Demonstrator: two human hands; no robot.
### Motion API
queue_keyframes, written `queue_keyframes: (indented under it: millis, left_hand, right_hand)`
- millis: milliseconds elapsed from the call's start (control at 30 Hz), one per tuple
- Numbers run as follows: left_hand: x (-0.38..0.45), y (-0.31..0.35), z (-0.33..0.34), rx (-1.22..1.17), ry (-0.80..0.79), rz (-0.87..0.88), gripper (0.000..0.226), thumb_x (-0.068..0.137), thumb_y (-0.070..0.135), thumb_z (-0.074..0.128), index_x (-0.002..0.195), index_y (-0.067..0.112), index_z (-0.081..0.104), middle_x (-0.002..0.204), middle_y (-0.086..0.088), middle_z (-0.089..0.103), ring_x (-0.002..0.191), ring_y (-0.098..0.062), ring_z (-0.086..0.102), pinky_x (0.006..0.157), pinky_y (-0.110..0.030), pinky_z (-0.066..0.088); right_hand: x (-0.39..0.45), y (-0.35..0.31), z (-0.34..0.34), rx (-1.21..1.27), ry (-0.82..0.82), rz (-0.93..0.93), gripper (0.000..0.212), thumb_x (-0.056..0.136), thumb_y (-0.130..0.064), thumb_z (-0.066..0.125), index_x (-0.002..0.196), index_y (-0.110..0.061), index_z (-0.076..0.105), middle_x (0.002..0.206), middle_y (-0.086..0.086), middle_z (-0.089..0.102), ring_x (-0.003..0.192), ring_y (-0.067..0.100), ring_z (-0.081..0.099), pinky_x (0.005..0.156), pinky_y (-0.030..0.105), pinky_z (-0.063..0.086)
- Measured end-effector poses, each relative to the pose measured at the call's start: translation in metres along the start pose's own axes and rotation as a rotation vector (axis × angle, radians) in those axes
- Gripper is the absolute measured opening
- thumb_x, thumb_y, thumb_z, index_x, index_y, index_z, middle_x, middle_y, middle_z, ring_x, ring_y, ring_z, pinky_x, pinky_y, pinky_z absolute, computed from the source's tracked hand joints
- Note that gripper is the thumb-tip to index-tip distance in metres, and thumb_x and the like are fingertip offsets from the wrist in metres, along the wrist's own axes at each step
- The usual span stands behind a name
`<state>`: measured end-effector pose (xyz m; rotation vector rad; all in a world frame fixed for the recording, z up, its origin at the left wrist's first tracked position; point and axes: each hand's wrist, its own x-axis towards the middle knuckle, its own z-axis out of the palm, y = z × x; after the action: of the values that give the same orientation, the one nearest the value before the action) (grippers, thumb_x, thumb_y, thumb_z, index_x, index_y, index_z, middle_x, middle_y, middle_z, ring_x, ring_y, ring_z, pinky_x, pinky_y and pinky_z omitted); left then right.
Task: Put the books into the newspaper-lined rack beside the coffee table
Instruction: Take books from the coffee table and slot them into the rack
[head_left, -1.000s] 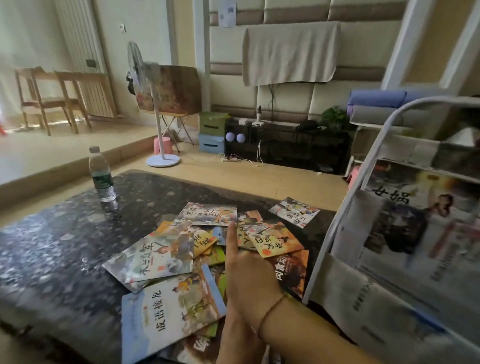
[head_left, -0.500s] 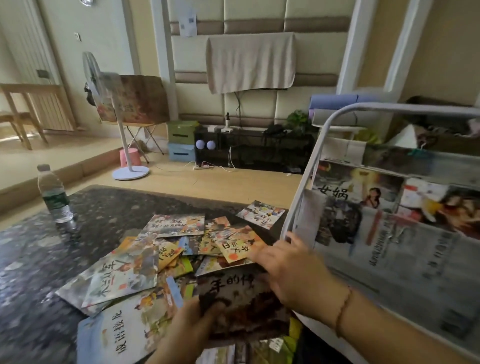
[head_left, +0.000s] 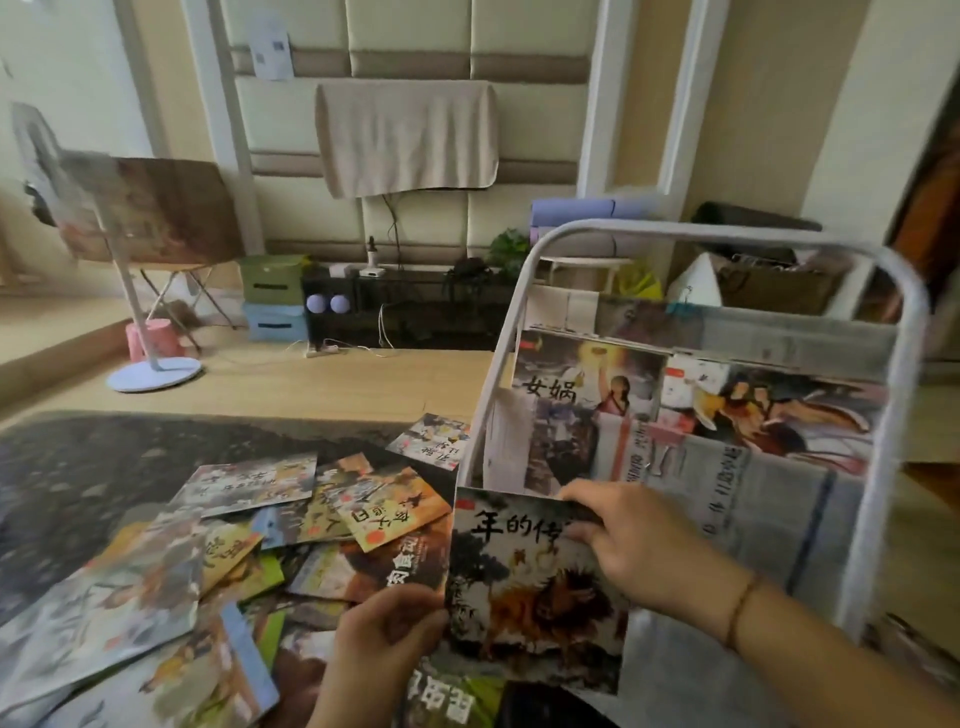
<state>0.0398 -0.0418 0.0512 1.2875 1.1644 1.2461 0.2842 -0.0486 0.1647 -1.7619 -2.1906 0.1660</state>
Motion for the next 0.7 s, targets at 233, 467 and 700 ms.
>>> queue_keyframes:
  millis: [233, 467, 700]
  left_hand:
    - [0.013, 0.025, 0.054, 0.042, -0.037, 0.062, 0.032, 0.074, -0.013, 0.074, 0.068, 0.018, 0.078, 0.071, -0.007, 0.075, 0.061, -0.009, 0.070, 0.060, -0.021, 0.058]
    - [0.050, 0.115, 0.116, 0.075, -0.099, 0.320, 0.019, 0.084, 0.009, 0.070, 0.091, 0.027, 0.070, 0.085, 0.014, 0.074, 0.080, -0.001, 0.071, 0.066, -0.015, 0.056]
    - [0.103, 0.169, 0.185, 0.110, -0.085, 0.495, 0.014, 0.086, 0.014, 0.071, 0.097, 0.023, 0.069, 0.092, 0.008, 0.072, 0.085, 0.002, 0.069, 0.075, -0.017, 0.058]
  right_hand:
    - [-0.025, 0.018, -0.033, -0.149, 0.166, 0.017, 0.055, 0.091, -0.054, 0.052, 0.141, -0.035, 0.042, 0.139, -0.014, 0.050, 0.125, 0.011, 0.049, 0.104, 0.033, 0.038]
    - [-0.010, 0.048, -0.121, -0.357, 0.514, 0.013, 0.056, 0.083, -0.049, 0.065, 0.132, -0.022, 0.055, 0.117, 0.000, 0.066, 0.101, 0.025, 0.064, 0.084, 0.043, 0.048]
    - [0.017, 0.074, -0.200, -0.530, 0.612, 0.062, 0.058, 0.085, -0.047, 0.065, 0.136, -0.026, 0.048, 0.125, 0.000, 0.062, 0.105, 0.027, 0.060, 0.092, 0.042, 0.037]
